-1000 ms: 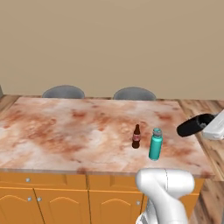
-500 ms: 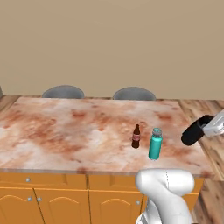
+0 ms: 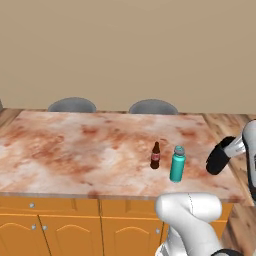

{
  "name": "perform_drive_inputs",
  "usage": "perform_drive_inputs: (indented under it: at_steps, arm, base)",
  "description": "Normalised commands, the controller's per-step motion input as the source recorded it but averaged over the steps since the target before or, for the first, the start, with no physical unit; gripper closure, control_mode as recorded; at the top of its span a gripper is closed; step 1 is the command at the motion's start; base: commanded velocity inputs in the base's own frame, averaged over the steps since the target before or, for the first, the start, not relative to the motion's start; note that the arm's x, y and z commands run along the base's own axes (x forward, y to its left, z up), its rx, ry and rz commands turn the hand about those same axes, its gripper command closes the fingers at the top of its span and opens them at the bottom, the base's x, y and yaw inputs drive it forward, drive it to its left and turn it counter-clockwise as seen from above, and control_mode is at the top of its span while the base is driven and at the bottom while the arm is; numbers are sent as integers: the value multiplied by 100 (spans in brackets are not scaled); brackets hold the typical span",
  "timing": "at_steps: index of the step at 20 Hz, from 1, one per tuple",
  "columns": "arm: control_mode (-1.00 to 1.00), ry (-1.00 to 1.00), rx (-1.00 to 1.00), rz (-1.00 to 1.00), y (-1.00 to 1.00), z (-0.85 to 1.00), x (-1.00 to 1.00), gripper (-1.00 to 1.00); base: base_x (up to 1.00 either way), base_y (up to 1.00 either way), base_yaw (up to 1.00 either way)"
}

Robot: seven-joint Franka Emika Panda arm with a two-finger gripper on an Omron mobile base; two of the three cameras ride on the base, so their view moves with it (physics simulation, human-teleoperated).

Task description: Move the drinks to the dining counter.

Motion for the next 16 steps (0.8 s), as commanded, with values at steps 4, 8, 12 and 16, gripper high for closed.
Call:
perform_drive_inputs:
  at_steps: [4, 8, 12, 16]
  arm:
    - [-100, 0, 0, 0, 13, -18, 14, 100]
    - [-100, -3, 0, 0, 4, -4, 18, 100]
    - [-100, -2, 0, 0, 0, -16, 15, 100]
    - [-100, 0, 0, 0, 0, -28, 17, 100]
  base:
    - [0, 0, 0]
    - [0, 0, 0]
    - [0, 0, 0]
    - [0, 0, 0]
